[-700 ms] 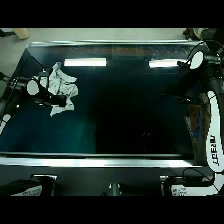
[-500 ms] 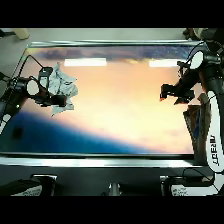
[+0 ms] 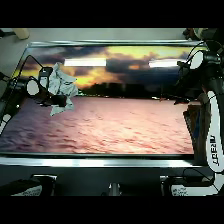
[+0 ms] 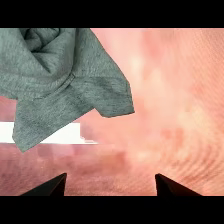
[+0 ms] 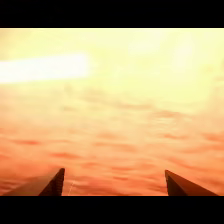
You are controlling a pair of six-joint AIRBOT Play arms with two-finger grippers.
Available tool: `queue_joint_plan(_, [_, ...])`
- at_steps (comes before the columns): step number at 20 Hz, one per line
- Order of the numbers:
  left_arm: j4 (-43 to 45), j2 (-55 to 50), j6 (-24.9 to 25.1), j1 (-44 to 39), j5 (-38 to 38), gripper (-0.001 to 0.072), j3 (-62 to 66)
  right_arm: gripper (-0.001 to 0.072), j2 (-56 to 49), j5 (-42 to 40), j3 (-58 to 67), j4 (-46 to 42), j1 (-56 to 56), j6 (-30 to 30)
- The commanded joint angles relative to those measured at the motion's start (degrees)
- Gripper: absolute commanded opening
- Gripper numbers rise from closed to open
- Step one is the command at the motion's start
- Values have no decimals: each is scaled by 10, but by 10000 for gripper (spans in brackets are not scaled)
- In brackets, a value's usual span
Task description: Fold the shirts.
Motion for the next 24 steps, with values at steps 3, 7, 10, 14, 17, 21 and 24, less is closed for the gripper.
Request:
queue_joint_plan(3, [0, 0, 0, 1, 0, 650, 0, 674, 0, 0, 0, 0, 1, 0])
queue_joint_plan(7, [-2, -4, 0, 1, 2, 650, 0, 674, 0, -15, 0, 0, 1, 6])
queue_joint_plan(10, [-2, -10, -2, 1, 2, 650, 0, 674, 0, -51, 0, 0, 1, 6])
queue_joint_plan(14, [-2, -28, -2, 1, 2, 650, -1, 674, 0, -107, 0, 0, 1, 6])
queue_joint_plan(17, [-1, -42, -2, 1, -13, 650, -1, 674, 0, -147, 0, 0, 1, 6])
queue_joint_plan(21, [24, -61, -5, 10, 49, 652, 0, 673, -1, -160, 0, 0, 1, 6])
queue_joint_plan(24, [42, -85, -12, 40, 115, 681, 31, 673, -2, -157, 0, 0, 1, 6])
